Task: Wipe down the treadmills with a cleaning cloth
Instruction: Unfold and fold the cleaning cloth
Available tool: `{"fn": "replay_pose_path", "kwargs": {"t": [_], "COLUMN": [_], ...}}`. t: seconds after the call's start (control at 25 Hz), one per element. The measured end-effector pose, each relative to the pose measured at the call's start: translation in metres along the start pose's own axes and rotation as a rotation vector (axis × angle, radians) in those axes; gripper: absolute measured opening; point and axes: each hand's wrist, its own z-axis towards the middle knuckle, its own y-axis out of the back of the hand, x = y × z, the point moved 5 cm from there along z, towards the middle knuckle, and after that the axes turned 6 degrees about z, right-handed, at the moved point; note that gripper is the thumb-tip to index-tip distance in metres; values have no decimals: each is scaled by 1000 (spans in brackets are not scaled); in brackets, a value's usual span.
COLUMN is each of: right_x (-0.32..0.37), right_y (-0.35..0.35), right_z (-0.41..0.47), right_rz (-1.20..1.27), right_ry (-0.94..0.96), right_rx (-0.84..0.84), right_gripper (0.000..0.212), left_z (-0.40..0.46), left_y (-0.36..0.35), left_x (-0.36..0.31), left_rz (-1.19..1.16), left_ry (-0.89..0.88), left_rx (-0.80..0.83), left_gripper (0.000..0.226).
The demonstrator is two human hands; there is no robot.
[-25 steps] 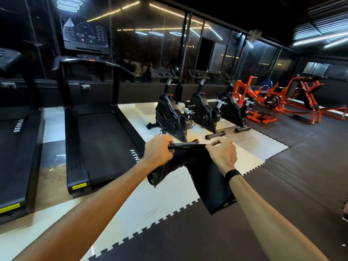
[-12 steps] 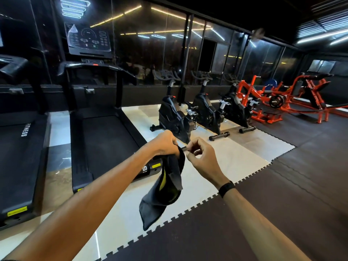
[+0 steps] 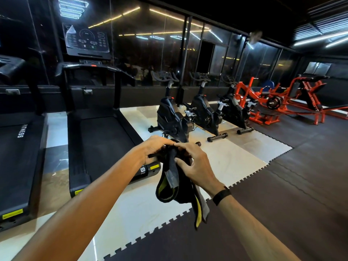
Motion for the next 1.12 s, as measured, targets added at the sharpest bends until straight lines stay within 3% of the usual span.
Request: {"fn": "replay_pose_path", "kwargs": {"t": [0.24,0.44,0.72,0.92,1.12], "right_x": [2,-1,-7,-18,-18], "right_y": [0,3,4,8,15], "right_z": [1,5,5,2,9], "right_rz": [-67,-6,206,218,195], "right_ry": [-16,-102,-241,-295,-252], "right_rx": [73,112,153,-14,-29], "right_gripper": [46,13,15,16,1], "left_z": [2,4,5,4,1], "left_y": [-9,-13,-13,-8,-9], "left_x": [4,13,15,14,6], "left_rz": [-104,-19,78,57,107], "left_ry": [51,39,-37,-113,-153], "left_rx": [22,9,7,18,94], "left_gripper": [16,15,10,12,21]}}
